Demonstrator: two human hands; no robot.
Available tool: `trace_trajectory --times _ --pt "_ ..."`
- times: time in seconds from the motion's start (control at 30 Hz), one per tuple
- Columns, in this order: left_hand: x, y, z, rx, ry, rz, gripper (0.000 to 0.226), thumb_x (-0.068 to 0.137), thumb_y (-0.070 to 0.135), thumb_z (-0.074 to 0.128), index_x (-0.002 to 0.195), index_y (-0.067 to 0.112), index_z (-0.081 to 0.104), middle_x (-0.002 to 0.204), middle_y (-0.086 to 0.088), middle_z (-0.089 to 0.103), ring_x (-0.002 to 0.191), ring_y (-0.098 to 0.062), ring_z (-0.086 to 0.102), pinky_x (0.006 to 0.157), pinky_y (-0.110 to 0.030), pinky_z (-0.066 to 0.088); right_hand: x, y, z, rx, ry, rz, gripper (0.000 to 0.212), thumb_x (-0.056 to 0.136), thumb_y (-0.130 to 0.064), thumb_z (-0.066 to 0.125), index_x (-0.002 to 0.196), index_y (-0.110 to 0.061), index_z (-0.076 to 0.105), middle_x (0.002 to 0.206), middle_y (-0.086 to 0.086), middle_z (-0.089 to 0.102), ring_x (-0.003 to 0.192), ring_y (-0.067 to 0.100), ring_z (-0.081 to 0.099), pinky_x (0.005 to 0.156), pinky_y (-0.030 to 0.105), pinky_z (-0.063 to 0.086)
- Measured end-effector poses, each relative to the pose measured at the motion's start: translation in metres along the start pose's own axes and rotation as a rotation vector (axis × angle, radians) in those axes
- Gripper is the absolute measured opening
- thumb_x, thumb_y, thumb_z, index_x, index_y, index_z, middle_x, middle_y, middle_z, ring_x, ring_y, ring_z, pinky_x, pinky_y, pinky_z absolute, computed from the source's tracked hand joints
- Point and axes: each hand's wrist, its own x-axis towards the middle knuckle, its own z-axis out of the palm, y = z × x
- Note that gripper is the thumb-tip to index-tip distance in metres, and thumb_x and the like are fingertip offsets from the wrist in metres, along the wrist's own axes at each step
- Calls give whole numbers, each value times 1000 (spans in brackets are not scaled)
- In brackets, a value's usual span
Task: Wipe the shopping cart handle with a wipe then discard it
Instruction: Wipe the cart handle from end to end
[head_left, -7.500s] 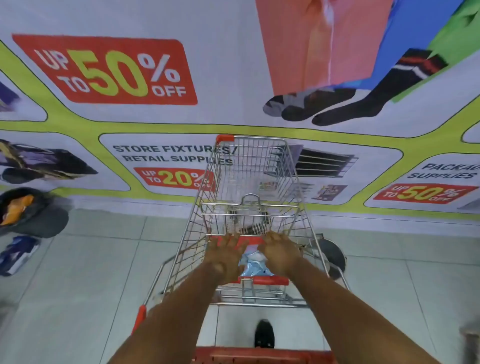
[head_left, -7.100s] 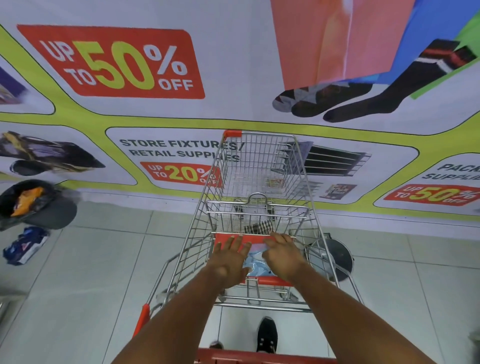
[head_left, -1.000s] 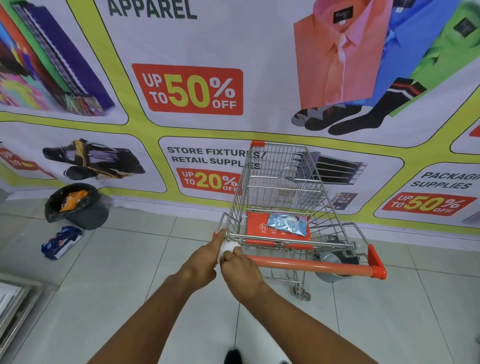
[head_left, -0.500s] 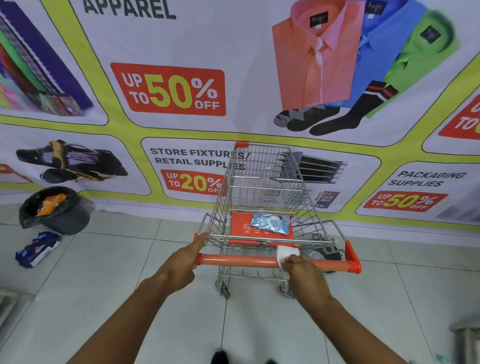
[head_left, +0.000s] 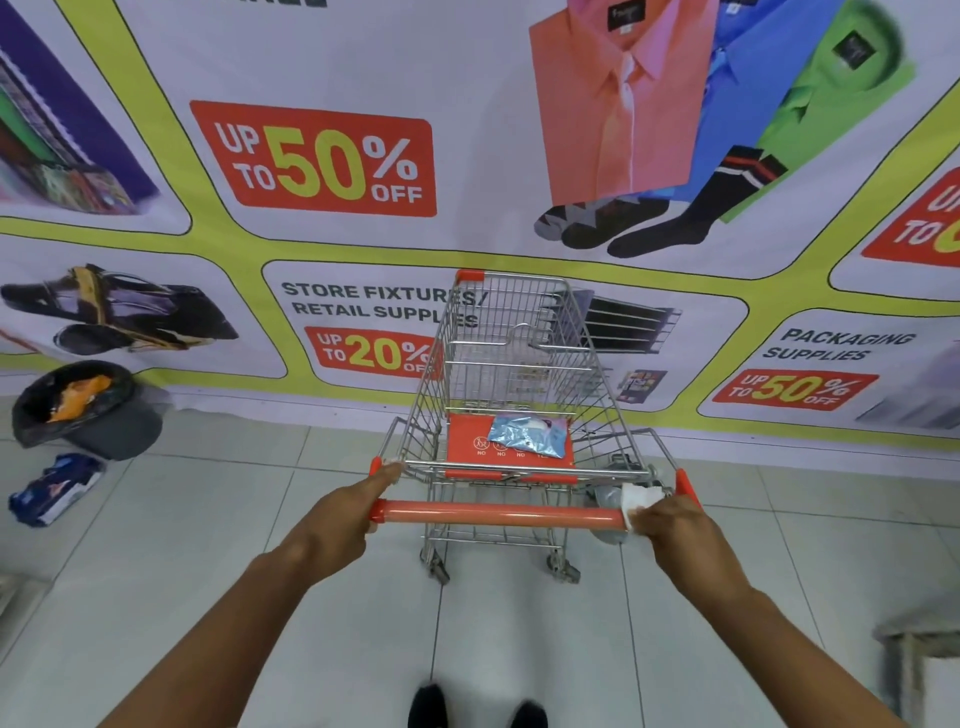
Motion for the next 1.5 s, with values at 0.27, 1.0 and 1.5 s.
trace_trajectory --times 0.27,1.0,1.5 --pt "7 -18 -7 -61 -11 64 93 82 -5 64 149 38 16 104 0 63 88 -13 63 76 -23 52 24 -85 18 69 -53 -178 51 41 13 80 80 -18 76 70 5 71 73 28 63 55 30 56" --pt "13 -30 -17 -114 -55 62 100 78 1 71 151 31 9 125 -7 66 103 -24 64 90 -36 53 80 -273 54 136 -77 -507 24 70 5 67 92 -4 72 88 13 71 86 31 56 67 39 54" --pt "11 -8 -15 -10 -71 19 103 80 0 69 152 29 2 140 -9 55 109 -28 62 92 -39 51 66 -233 46 42 -43 -506 31 71 7 67 99 -7 70 89 10 66 87 29 55 66 37 51"
